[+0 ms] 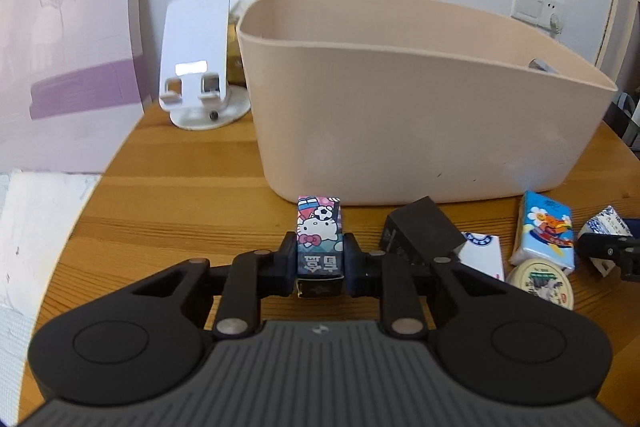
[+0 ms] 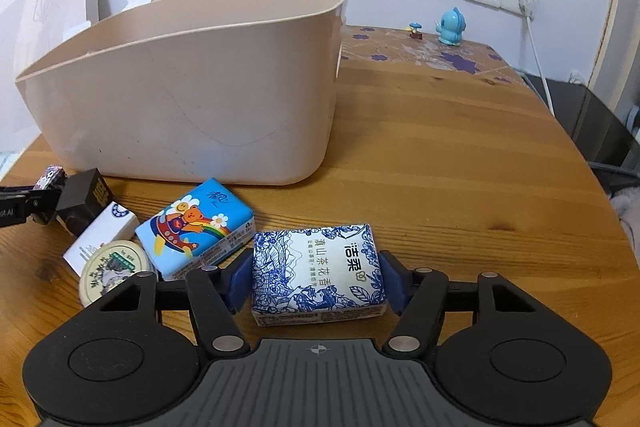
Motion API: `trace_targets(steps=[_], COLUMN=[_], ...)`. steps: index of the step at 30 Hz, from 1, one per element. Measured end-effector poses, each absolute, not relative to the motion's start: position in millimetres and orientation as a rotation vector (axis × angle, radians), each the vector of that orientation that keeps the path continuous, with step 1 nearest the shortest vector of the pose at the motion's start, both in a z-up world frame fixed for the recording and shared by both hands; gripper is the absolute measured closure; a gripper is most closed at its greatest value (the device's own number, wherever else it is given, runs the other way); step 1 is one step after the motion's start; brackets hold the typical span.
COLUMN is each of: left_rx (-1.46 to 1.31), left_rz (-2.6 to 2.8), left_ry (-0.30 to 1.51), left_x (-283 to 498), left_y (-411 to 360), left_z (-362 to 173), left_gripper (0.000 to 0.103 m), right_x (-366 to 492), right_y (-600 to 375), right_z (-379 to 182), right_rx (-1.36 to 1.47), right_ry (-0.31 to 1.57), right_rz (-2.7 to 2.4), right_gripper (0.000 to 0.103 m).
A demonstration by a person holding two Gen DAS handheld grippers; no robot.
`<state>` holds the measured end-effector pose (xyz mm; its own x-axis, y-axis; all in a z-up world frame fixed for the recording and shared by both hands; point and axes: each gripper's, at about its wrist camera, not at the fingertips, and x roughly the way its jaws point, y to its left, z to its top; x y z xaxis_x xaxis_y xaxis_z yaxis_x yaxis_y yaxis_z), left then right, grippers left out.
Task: Organize objects
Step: 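Grasp the small cartoon box with the left gripper while the right grasps the blue-white tissue pack, then lift both items over the basket and release them inside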
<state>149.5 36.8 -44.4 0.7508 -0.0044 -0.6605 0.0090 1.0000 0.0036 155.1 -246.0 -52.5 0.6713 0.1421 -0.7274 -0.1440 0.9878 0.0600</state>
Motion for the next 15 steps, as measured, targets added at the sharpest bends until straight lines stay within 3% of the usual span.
trace_targets(steps=[15], left_rx=[0.037], left_rz=[-0.014], left_ry=[0.679], left_x=[114], left_y=[36], left_z=[-7], left_gripper=[0.078], right_x=[123], right_y=[-251], right_z=[2], right_rx=[0.023], right_ry=[0.701], right_rz=[0.204], right_gripper=[0.041])
